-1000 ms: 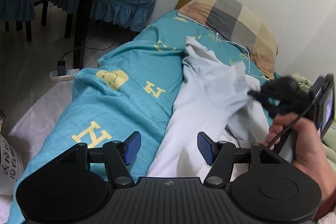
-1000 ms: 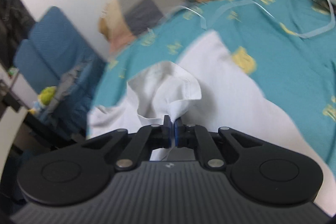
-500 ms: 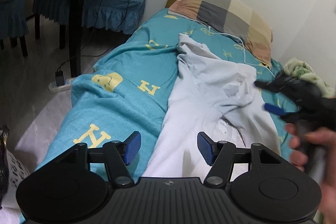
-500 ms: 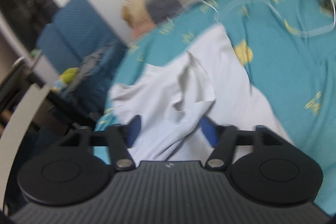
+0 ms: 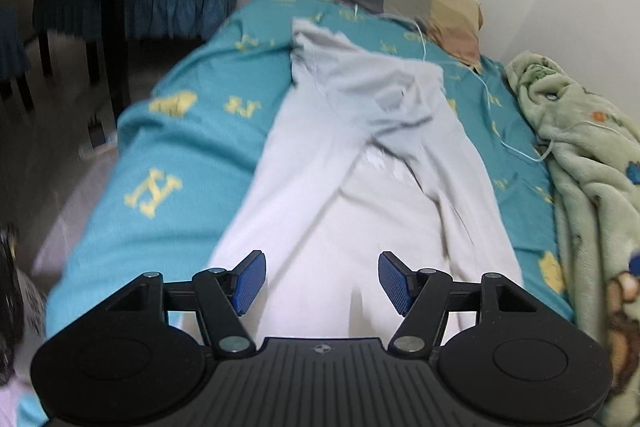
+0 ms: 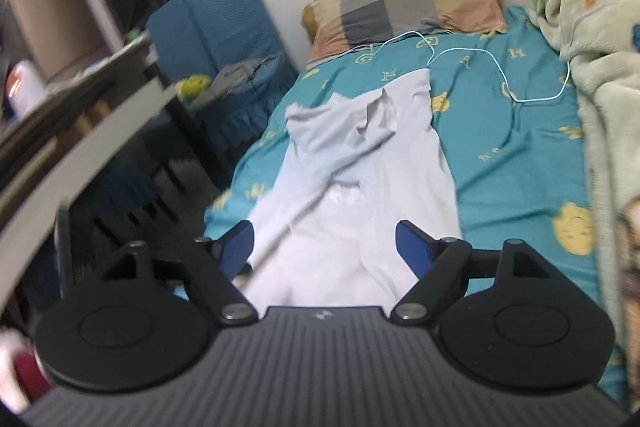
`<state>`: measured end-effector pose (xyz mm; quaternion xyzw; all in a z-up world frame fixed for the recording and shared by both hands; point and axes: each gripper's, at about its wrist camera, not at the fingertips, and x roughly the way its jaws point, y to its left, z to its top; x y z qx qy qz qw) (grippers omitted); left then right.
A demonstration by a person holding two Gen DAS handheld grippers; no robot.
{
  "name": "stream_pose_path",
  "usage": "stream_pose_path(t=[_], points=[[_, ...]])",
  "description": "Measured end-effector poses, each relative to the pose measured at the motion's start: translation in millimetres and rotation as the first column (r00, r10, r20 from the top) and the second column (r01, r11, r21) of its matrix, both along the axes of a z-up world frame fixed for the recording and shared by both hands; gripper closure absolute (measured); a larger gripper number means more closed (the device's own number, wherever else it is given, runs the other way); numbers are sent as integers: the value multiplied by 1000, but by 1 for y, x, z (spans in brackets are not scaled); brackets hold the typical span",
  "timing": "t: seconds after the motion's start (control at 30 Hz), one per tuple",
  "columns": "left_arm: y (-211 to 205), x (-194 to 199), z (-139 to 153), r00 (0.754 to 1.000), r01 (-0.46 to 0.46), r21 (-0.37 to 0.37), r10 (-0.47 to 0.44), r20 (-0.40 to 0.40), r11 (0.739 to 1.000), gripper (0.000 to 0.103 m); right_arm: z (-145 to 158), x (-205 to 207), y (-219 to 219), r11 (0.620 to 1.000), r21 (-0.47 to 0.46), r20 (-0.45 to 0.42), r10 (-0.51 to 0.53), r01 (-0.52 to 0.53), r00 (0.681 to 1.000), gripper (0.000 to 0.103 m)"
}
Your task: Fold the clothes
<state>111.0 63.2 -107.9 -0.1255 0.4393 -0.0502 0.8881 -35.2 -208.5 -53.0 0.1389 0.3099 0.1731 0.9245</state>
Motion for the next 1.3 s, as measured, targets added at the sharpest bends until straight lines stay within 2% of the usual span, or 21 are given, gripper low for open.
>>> stream_pose_path(t=[0.1,0.23,0.33,0.43,0.47,0.53,0.6,0.63,0.77,0.97,1.03,1.07,1.1,1.13,1.17,1.3], points=[[7,-18,11,999,30,14,-30,-19,999,37,-18,-22,-24,999,50,-17,12,-11,1000,23],[20,-33,21,993,62,57,-56,-99,996,37,-34,-15,-41,997,54,-96,-43,48,994,23],[30,-40,27,984,118,155,-95,-153,981,37,-46,-1,-53,988,129,-144,-64,83,988,23],[40,-43,27,969,190,266,-137,-208,945,37,-57,9,-61,978,174,-187,-81,114,979,23],[45,-42,25,960,212,266,-149,-238,940,37,-60,12,-63,975,185,-199,-81,119,977,23],[61,-36,19,940,218,173,-159,-302,960,38,-64,15,-65,971,206,-213,-73,118,974,23],[68,-29,15,916,267,110,-217,-338,957,39,-66,16,-65,971,210,-221,-67,114,973,23],[69,-26,14,903,303,108,-249,-350,947,39,-67,16,-64,972,207,-224,-66,114,972,23],[70,-20,2,856,425,192,-325,-402,884,40,-70,17,-65,974,197,-236,-63,111,970,23],[78,-28,-17,781,535,97,-447,-437,840,44,-73,21,-61,979,176,-244,-62,107,968,23],[77,-30,-27,760,555,77,-467,-453,829,49,-75,23,-60,980,165,-252,-65,109,965,23],[77,-30,-33,750,558,66,-469,-466,827,58,-75,24,-59,981,162,-255,-66,110,965,23],[76,-31,-34,743,565,63,-474,-472,823,72,-76,25,-58,981,159,-257,-67,110,964,23],[75,-32,-35,737,572,61,-479,-477,818,77,-76,26,-57,982,155,-258,-66,109,964,23],[74,-34,-33,735,578,67,-484,-475,813,87,-76,26,-55,983,150,-257,-64,106,964,23],[58,-44,-5,742,587,122,-471,-477,800,99,-76,26,-51,986,137,-253,-54,91,966,23]])
